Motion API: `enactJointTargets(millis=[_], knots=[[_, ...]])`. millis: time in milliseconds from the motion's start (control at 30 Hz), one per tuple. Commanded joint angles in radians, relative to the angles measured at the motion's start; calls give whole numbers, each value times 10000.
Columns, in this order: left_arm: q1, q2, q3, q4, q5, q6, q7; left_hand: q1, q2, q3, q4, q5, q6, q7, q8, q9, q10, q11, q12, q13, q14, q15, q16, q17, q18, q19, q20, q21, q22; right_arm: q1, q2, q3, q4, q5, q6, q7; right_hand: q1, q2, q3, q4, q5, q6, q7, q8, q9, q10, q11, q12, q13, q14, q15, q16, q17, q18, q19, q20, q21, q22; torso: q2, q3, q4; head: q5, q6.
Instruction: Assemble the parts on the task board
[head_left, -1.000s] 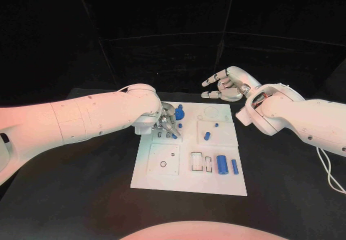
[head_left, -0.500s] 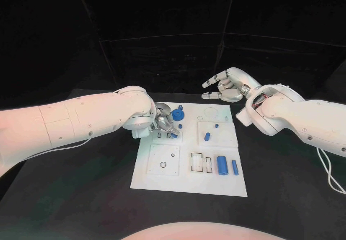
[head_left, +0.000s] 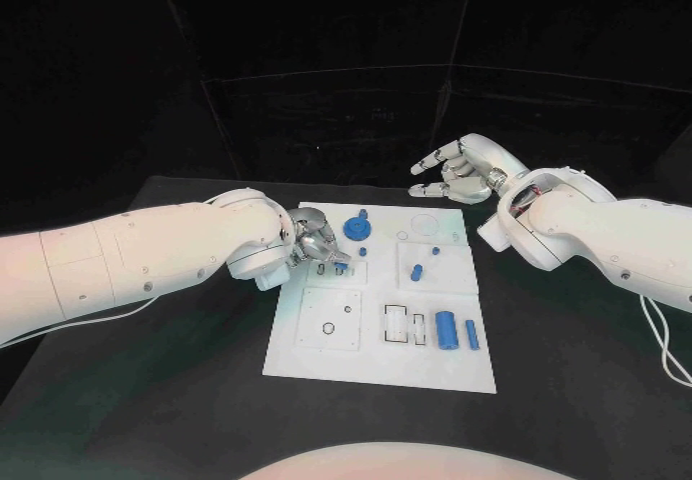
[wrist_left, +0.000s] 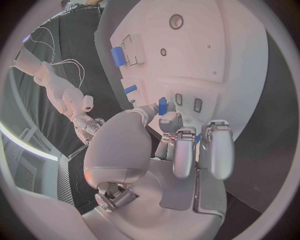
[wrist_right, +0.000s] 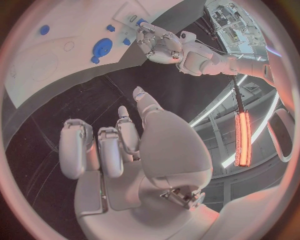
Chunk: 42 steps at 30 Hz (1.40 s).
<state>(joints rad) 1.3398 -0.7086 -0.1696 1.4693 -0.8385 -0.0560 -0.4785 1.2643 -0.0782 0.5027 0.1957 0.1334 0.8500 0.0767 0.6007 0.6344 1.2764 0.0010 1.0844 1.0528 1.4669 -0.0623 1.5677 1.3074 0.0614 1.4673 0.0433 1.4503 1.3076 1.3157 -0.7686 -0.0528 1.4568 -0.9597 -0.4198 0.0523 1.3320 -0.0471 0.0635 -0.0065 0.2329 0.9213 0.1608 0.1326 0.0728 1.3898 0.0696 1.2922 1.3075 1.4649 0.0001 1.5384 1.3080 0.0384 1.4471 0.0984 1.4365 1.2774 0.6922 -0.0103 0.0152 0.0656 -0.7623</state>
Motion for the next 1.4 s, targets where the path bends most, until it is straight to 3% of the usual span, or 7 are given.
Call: enactJointTargets(millis=[33, 233, 467, 1400], knots=[[-107, -124, 5, 138, -651, -1169, 317, -100, 8, 1635, -1578, 38, 8, -50, 48, 38, 103, -61, -5, -8, 1039, -34, 31, 2634, -190, 188, -3, 46, 673, 19, -28, 7, -11, 34, 94, 60, 26, 53, -57, -22, 43, -71, -18, 36, -16, -86, 4, -29, 156, 899, -67, -57, 2048, 206, -31, -2, -33, -9, -13, 2, 23, -43, -24], [-370, -297, 2, 309, -1347, -1838, 296, -130, -25, 1692, -1604, 34, 13, -55, 75, 62, 119, -65, 1, -10, 1039, -38, 31, 2634, -189, 187, -6, 42, 667, 19, -65, 7, -17, 34, 94, 70, 24, 52, -61, -21, 43, -72, -18, 37, -16, -85, 5, -26, 158, 899, -67, -57, 2048, 208, -37, -2, -39, -22, -14, 4, -1, -21, -31], [-509, -297, 1, 374, -1725, -2103, 160, -161, -38, 1724, -1602, 29, 19, -59, 92, 76, 117, -68, -23, -42, 1039, -39, 31, 2634, -185, 180, -7, 31, 649, 19, -71, 7, -21, 33, 93, 68, 24, 52, -61, -21, 43, -72, -18, 37, -16, -85, 5, -26, 158, 899, -67, -57, 2048, 208, -37, -2, -39, -22, -9, 4, 7, 5, -48], [-548, 120, 2, 70, -2117, -679, -386, -277, -67, 1793, -1567, 15, 18, -70, 131, 112, 74, -73, -145, -186, 1039, -43, 31, 2634, -182, 176, -11, 21, 639, 19, 9, 6, -55, 31, 114, 23, 16, 58, -76, -17, 51, -76, -16, 42, -17, -96, 7, -38, 147, 900, -65, -54, 2054, 207, -35, -2, -40, -17, -12, 3, 9, -5, -155]])
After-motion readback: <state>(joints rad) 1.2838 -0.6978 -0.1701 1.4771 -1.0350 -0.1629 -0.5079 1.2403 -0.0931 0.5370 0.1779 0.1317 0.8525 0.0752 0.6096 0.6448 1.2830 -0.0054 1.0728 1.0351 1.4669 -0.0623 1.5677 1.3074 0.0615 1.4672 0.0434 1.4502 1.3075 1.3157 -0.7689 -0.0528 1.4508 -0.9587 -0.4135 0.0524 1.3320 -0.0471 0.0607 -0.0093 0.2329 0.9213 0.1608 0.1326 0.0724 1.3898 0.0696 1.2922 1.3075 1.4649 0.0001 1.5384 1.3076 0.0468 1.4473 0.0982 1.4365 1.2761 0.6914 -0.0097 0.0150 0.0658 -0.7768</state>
